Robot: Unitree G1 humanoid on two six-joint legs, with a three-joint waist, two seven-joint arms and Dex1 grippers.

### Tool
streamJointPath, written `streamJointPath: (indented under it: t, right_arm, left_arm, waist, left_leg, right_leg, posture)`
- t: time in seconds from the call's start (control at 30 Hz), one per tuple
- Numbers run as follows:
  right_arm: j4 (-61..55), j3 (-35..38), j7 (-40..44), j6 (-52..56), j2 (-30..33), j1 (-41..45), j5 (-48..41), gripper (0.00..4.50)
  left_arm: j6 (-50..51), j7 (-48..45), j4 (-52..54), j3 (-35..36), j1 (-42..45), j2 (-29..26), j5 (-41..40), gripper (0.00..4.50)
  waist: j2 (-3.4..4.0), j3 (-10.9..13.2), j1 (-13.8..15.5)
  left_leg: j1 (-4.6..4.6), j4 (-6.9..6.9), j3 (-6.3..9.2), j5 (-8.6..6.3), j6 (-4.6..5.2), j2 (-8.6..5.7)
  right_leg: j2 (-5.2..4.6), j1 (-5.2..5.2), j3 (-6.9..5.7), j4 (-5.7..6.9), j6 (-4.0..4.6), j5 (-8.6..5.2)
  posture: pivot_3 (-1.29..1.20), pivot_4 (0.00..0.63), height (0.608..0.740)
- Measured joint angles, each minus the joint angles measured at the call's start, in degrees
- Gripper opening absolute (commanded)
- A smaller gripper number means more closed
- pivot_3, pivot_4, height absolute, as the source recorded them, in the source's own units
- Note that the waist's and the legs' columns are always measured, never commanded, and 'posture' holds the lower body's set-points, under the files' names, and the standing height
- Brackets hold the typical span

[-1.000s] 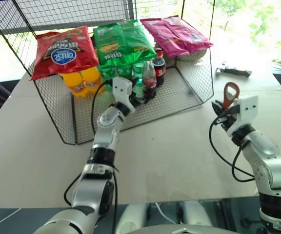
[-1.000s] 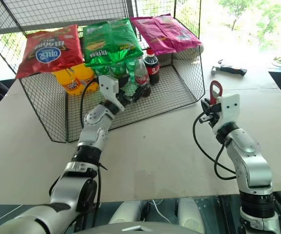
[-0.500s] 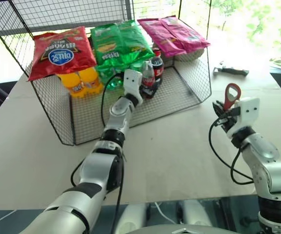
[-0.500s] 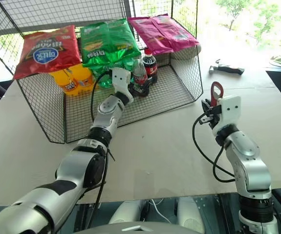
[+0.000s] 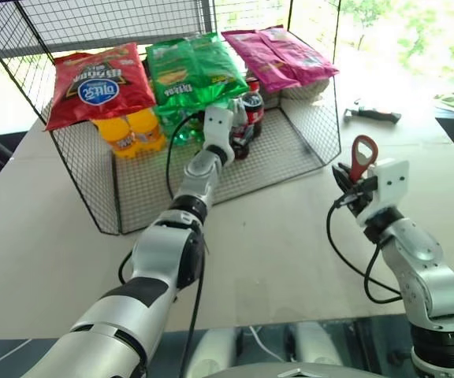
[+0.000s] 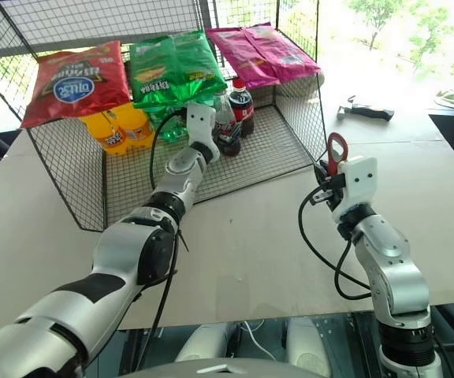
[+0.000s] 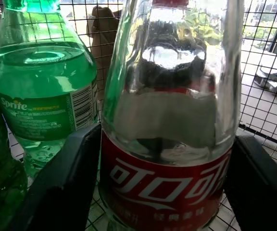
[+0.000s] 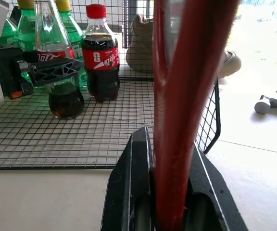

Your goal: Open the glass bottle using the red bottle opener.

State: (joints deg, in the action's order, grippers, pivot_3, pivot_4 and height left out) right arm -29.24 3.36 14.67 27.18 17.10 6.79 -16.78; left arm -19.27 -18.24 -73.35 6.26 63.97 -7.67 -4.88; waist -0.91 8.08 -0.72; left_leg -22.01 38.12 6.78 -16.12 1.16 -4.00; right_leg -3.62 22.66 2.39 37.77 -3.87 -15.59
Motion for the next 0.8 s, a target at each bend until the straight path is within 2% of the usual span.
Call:
streamJointPath:
  t: [0.2,0.3,0.47,0.53,0.67,0.73,0.8]
  right_arm:
    - [0.0,-0.02,-0.07,0.0,0.0,0.01,0.26,0.0]
    - [0.03,0.06,-0.09,-0.05,0.33,0.14,0.53,0.0]
    - [1.62,3.8,-0.05,-0.92,2.03,1.97,0.64,0.0]
    - [2.94,4.71,-0.02,-1.35,2.64,2.78,0.82,0.0]
    - [5.64,6.04,-0.04,-1.97,2.97,4.86,0.85,0.0]
    - [6.23,6.51,-0.04,-2.56,3.02,6.17,0.85,0.0]
    - [6.37,6.44,-0.01,-2.86,2.95,6.75,0.83,0.0]
  left_arm:
    - [-0.09,-3.21,0.4,0.48,-0.26,0.6,0.11,2.81]
    - [0.18,-10.66,6.34,-0.02,-4.39,0.62,-0.97,2.81]
    - [9.5,-22.72,30.24,-3.38,-17.67,-0.91,-4.74,2.81]
    - [15.95,-27.65,43.85,-5.46,-24.57,-3.35,-7.86,2.81]
    - [24.2,-35.64,63.99,-11.55,-34.86,-9.02,-11.07,2.81]
    - [28.74,-37.05,70.53,-13.79,-39.22,-10.06,-12.58,2.81]
    - [30.96,-36.66,71.88,-14.28,-40.34,-10.13,-13.18,2.81]
  waist:
    - [0.0,0.0,0.02]
    - [0.0,0.0,-0.13]
    - [0.0,0.0,-0.23]
    - [0.01,0.0,-0.48]
    - [0.03,-0.01,-0.42]
    - [0.04,-0.01,-0.06]
    - [0.03,-0.01,0.19]
  left_leg:
    - [-0.01,0.0,0.0,0.0,0.0,0.0]
    - [0.0,-0.01,-0.03,0.0,0.0,0.01]
    - [0.0,-0.01,-0.02,0.0,0.0,0.06]
    - [0.02,-0.05,-0.03,-0.01,0.0,0.11]
    - [0.04,-0.05,-0.04,0.0,0.0,0.14]
    - [0.07,0.0,-0.03,0.0,0.0,0.13]
    - [0.07,0.04,0.03,0.0,0.0,0.13]
  right_leg:
    - [-0.01,0.0,-0.03,0.0,0.0,0.0]
    - [-0.02,0.02,-0.03,0.01,0.0,0.0]
    - [-0.02,0.05,0.02,0.01,0.01,0.0]
    - [-0.03,0.06,0.13,0.02,0.01,0.0]
    - [-0.06,0.06,0.15,0.01,0.02,0.0]
    - [-0.07,0.03,0.13,0.02,0.01,0.0]
    - [-0.01,0.02,0.05,0.03,0.01,0.0]
  posture:
    - [0.0,0.15,0.74]
    - [0.0,0.15,0.74]
    - [0.0,0.15,0.74]
    - [0.0,0.15,0.74]
    - [0.0,0.15,0.74]
    - [0.0,0.15,0.74]
    - [0.0,0.15,0.74]
